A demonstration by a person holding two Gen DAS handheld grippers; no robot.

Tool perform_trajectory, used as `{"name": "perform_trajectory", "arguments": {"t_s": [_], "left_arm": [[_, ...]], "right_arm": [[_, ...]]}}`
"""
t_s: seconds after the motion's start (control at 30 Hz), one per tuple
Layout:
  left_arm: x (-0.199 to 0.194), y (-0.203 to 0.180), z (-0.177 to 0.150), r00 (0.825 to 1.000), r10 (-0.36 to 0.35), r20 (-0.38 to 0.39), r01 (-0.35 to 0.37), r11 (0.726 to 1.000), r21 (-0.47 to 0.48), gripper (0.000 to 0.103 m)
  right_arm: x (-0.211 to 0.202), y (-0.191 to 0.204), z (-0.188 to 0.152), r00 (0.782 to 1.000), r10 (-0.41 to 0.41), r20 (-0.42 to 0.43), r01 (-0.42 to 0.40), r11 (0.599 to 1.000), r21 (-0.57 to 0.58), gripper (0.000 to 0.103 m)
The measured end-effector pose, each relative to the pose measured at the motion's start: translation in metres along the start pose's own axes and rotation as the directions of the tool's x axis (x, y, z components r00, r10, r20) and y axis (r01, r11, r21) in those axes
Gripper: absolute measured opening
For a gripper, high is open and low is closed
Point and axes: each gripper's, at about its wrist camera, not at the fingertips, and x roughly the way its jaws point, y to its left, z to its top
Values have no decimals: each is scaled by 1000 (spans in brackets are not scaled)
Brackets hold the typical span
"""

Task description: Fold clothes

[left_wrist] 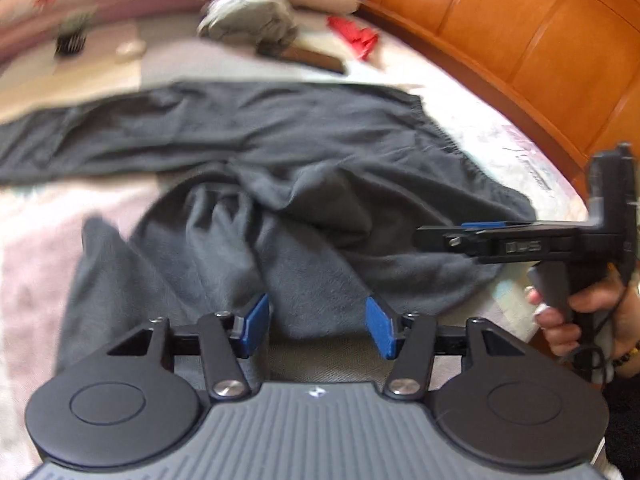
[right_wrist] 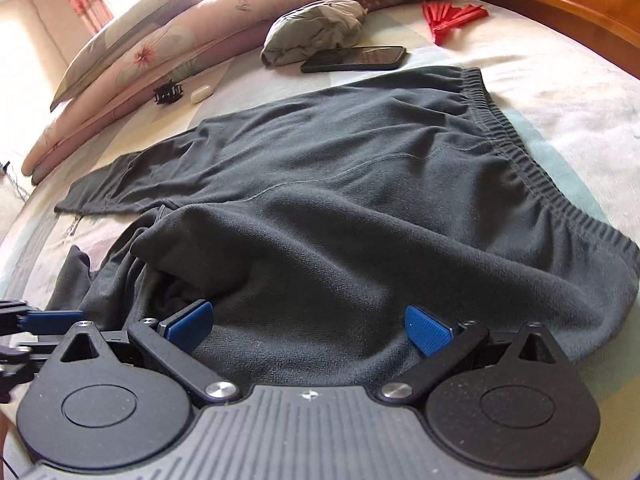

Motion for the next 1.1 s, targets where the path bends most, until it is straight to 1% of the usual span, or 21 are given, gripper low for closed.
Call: {"name": "perform_trajectory", "arguments": {"t_s": [0.1,0.17,0.2,0.23,0.3,0.4,0.47,0.6,0.63,0.7,0.77,0.9,0.97,1.07,1.1], "left_arm": [[4,10,-5,1000,9,7,-8,999,-44,55],[1,15,-2,1000,17,14,-16,997,-74,55],[-3,15,1,999,39,19,-37,996,-82,55],[-7,15,4,997,67,24,-64,994,-87,55],[-18,12,12,994,92,52,-87,992,-89,54],[-28,4,19,993,86,85,-79,994,-74,59],[-26,-2,21,993,92,76,-88,994,-61,59],[-10,-6,19,996,83,35,-81,995,-52,60],[-6,-4,17,996,89,23,-87,994,-61,60],[0,5,16,992,124,-13,-124,988,-93,60],[-3,18,16,987,159,-16,-159,976,-147,59],[-24,27,21,983,179,33,-169,967,-191,60],[-34,25,22,983,174,51,-162,969,-184,60],[-44,20,20,987,144,73,-132,979,-152,62],[-47,19,18,987,145,72,-134,981,-143,62]], "right_arm": [[-2,-5,-2,1000,27,11,-27,1000,1,103],[-3,-6,-3,999,40,14,-40,999,-1,103],[-3,-7,-3,999,44,14,-44,999,-2,103],[-3,-7,-3,999,45,13,-46,999,3,103],[-4,-7,-3,999,42,9,-42,999,15,103],[-5,-5,-3,1000,23,10,-23,999,37,103],[-4,-1,-5,1000,1,13,-2,999,39,103],[-2,9,-10,999,-42,19,42,999,-9,103],[-2,10,-11,999,-50,21,51,998,-22,103],[-1,12,-12,998,-55,24,56,997,-44,103],[-2,11,-14,998,-50,30,51,997,-58,103],[-1,9,-15,998,-42,42,45,997,-66,103],[-1,10,-13,998,-49,39,51,997,-63,103],[-5,12,-10,998,-52,41,53,998,-16,103],[-8,12,-9,998,-47,44,47,999,7,103]]}}
